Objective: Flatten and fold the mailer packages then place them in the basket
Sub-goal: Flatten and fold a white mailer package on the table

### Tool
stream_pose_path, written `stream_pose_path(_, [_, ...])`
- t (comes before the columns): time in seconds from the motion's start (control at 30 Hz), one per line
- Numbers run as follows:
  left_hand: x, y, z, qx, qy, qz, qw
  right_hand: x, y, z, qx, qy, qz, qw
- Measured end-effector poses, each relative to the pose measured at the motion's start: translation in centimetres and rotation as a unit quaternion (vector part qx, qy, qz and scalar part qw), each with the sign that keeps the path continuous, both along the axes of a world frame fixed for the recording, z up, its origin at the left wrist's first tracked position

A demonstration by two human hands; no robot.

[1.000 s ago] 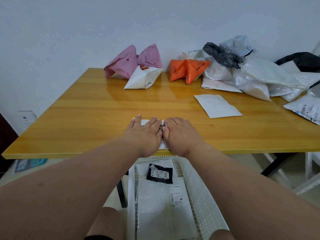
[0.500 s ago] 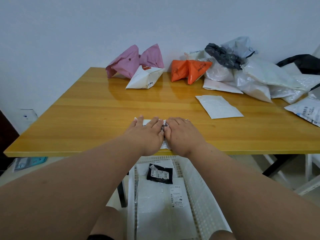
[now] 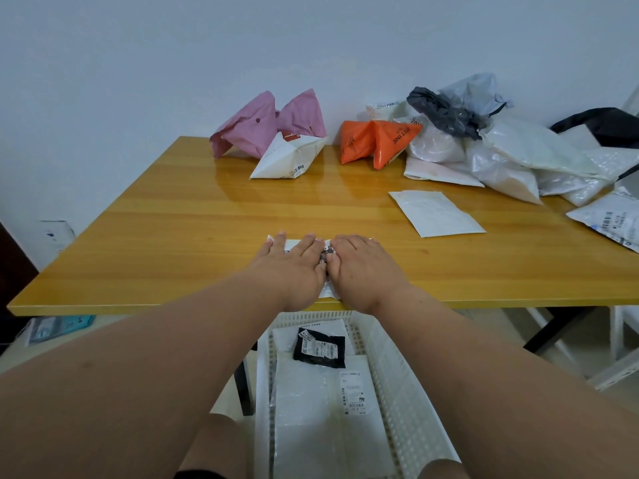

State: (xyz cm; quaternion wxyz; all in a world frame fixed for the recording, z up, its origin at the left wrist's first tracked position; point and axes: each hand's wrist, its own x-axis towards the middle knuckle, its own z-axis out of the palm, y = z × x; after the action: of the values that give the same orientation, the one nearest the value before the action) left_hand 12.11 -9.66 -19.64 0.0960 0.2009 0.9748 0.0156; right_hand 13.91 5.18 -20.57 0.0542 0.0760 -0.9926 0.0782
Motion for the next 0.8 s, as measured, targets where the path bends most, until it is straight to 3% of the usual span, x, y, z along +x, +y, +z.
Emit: stream_pose_path(0.8, [-0.18,-0.07,-0.39,0.012,0.001,-0.001,1.000,0.54,-0.16,0.45,0.009,-0.009,0.003,1.000])
